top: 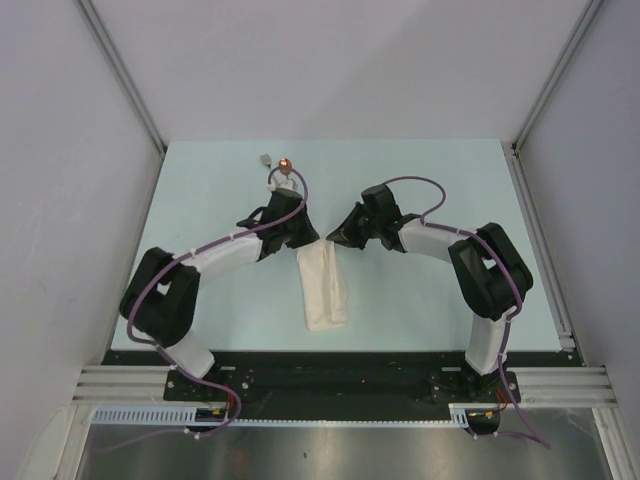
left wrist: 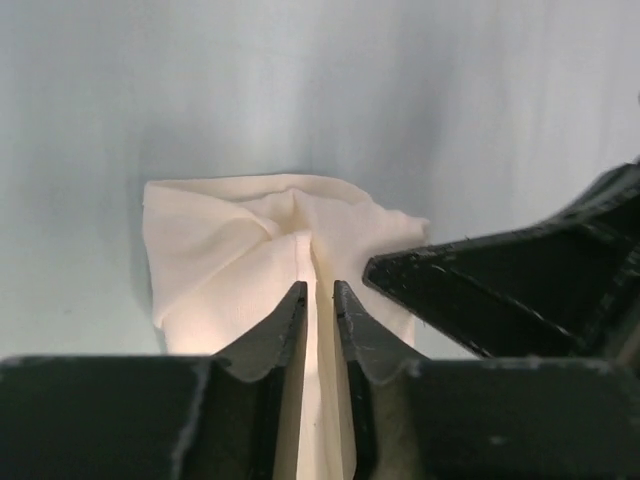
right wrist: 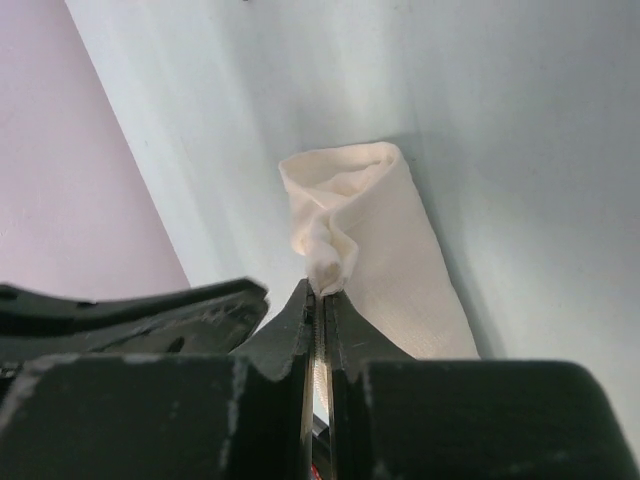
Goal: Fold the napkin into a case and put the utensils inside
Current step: Fold the 2/3-rectangle-folded napkin at the center of the board.
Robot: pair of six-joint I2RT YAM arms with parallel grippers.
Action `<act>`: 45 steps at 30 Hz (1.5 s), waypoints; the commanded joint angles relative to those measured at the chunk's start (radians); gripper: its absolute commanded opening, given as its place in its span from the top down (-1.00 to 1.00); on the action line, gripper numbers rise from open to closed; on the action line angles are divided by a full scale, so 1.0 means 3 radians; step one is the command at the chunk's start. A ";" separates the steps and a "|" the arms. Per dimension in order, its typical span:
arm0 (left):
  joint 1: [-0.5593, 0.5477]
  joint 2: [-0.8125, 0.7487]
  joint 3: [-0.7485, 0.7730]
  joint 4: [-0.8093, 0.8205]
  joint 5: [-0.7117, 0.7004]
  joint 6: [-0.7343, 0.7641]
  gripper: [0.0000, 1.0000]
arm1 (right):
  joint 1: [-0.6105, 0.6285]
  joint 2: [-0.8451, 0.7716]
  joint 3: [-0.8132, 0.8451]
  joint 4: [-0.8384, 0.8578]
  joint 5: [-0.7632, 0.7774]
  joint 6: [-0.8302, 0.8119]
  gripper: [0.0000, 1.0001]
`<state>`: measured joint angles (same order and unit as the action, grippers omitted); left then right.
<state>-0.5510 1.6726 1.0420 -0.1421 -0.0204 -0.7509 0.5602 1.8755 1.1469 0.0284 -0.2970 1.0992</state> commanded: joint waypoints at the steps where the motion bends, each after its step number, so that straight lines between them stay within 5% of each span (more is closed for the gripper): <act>1: 0.0022 -0.0374 -0.0282 -0.0110 -0.0070 -0.0084 0.63 | -0.0016 -0.0157 0.0027 0.0074 0.0003 0.0028 1.00; 16: 0.0022 0.0453 -0.0257 0.0775 0.0216 -0.0038 0.85 | 0.0127 -0.0121 0.0099 0.0084 0.0059 0.0150 1.00; 25: 0.0027 0.0244 -0.0554 0.1046 0.0324 -0.0054 0.84 | 0.0173 -0.0034 0.0078 0.0268 0.0105 0.0421 1.00; 32: 0.0032 0.0121 -0.0411 0.0690 0.0411 -0.0089 0.81 | 0.0183 0.0063 0.0068 0.0422 0.0085 0.0631 1.00; 38: 0.0042 -0.0307 -0.0385 0.0004 0.0089 -0.0003 0.78 | 0.0163 0.0099 0.0048 0.0447 0.0146 0.0687 1.00; 45: 0.0093 -0.0585 -0.0686 -0.0084 -0.0341 0.0023 0.78 | 0.0229 0.0181 0.0099 0.0407 0.0187 0.0728 1.00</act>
<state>-0.5404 1.5299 0.8757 -0.1165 -0.0284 -0.7589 0.6128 1.9163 1.1469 0.1215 -0.2699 1.2938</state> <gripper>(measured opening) 0.114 0.074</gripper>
